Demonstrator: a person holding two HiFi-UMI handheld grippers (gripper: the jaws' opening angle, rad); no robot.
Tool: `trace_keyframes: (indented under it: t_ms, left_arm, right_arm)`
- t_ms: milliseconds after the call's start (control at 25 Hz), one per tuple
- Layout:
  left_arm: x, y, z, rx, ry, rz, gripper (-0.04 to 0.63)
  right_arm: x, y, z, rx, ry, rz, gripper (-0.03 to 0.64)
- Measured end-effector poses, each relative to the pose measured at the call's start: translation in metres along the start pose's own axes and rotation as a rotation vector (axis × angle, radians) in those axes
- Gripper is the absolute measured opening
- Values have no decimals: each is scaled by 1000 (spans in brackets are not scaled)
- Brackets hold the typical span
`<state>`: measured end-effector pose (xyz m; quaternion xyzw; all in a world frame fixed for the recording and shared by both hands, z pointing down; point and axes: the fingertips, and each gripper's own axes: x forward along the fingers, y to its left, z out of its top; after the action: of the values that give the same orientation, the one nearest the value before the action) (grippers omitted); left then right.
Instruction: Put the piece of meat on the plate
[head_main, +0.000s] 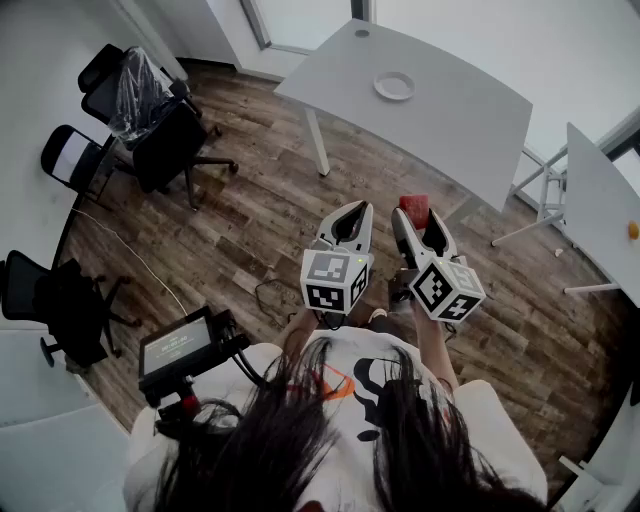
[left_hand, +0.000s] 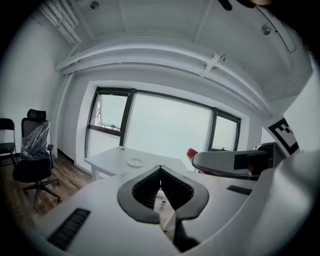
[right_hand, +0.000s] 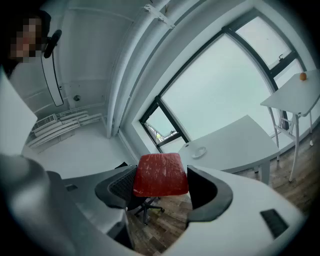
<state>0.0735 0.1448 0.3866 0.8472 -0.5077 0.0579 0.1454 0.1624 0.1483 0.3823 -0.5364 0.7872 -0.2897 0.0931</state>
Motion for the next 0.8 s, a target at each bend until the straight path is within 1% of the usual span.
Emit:
trace_keyframes:
  t_ms: [160,360,800]
  left_arm:
    - [0,1,0,-1,7,4,6]
    - [1,3,-1,-3,11,6,6]
    - [1,5,-3,-9,14,-1,6]
  right_arm:
    - [2,3,1,3,2,9,322]
    - [4,2,2,46,-13,27,322]
    - [4,-3,-2,62,-2,12,322]
